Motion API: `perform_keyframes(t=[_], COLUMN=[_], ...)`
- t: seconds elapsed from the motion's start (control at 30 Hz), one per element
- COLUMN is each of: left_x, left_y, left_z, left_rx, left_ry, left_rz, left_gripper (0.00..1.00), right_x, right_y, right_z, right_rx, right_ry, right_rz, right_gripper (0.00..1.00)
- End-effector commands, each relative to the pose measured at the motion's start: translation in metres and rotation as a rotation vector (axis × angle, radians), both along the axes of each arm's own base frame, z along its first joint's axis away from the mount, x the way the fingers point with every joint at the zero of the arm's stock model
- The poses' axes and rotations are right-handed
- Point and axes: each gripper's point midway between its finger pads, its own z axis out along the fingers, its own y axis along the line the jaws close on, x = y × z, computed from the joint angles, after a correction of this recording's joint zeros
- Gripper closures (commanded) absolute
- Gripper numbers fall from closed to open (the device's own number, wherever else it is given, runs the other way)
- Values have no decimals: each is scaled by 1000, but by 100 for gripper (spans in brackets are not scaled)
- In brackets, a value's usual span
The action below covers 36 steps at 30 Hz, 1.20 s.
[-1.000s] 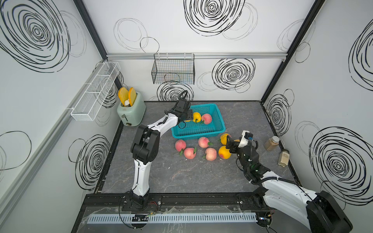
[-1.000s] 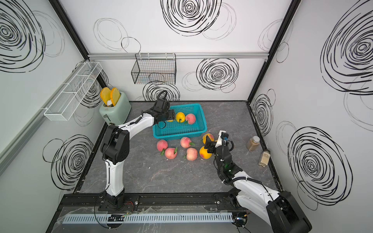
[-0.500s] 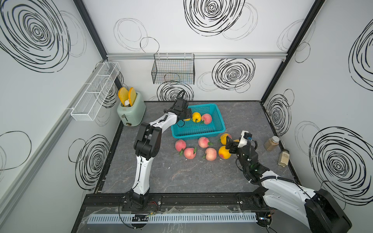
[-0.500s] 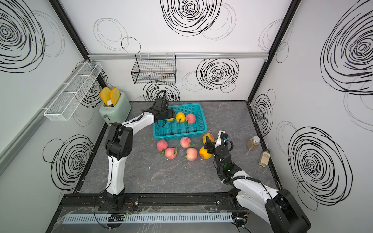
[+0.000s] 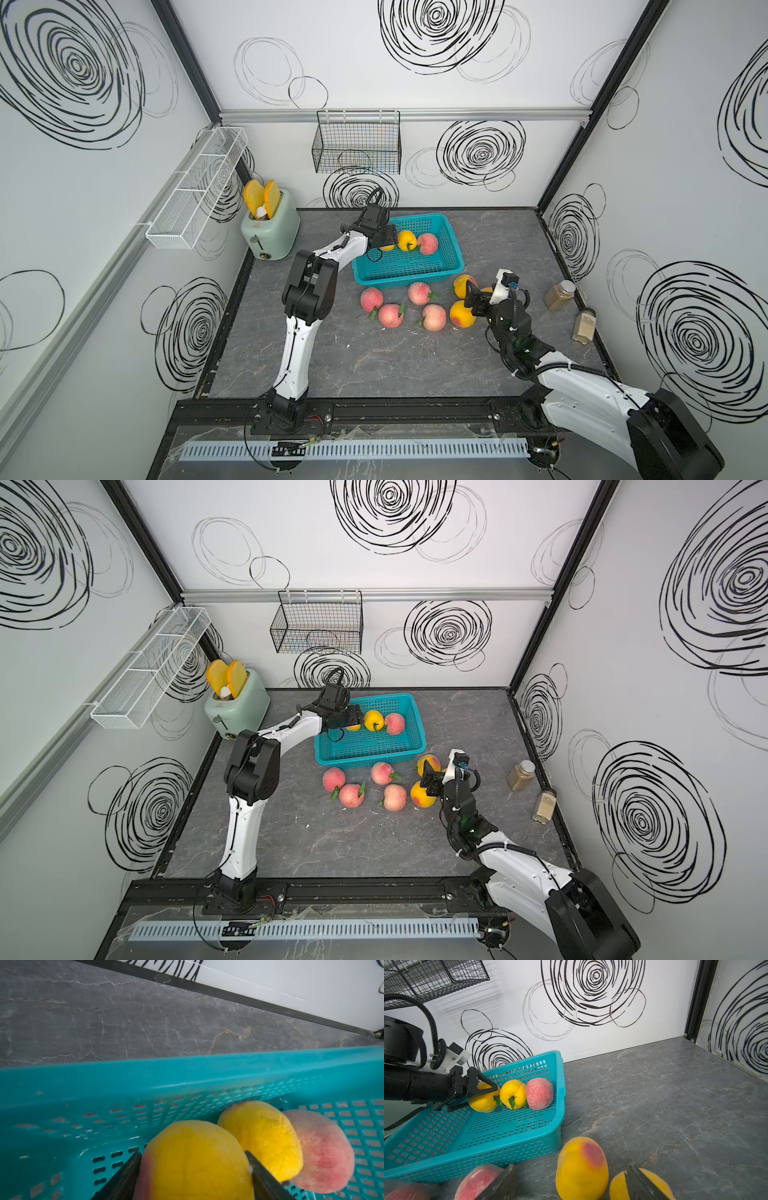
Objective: Put the peaches into the basket
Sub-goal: Place the peach in the basket.
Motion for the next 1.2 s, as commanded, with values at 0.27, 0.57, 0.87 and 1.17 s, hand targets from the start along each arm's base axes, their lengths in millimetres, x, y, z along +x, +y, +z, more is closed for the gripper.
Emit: perform_keyframes(t=[0.27, 0.57, 0.87, 1.17], left_x=[10, 9, 10, 9], left_y=[-3, -4, -3, -3], left_z=[-7, -6, 8, 24], left_rx=[-18, -29, -31, -31], left_ry=[5, 12, -9, -36], left_rz=[5, -1, 4, 6], left_gripper=[28, 21, 5, 5], right_x=[1, 1, 1, 1], right_y=[2, 1, 1, 1], right_z=[6, 6, 6, 7], right_rx=[9, 10, 9, 9], right_ry=[-20, -20, -20, -21], right_rz=[-1, -4, -2, -4], right_gripper=[15, 15, 15, 15])
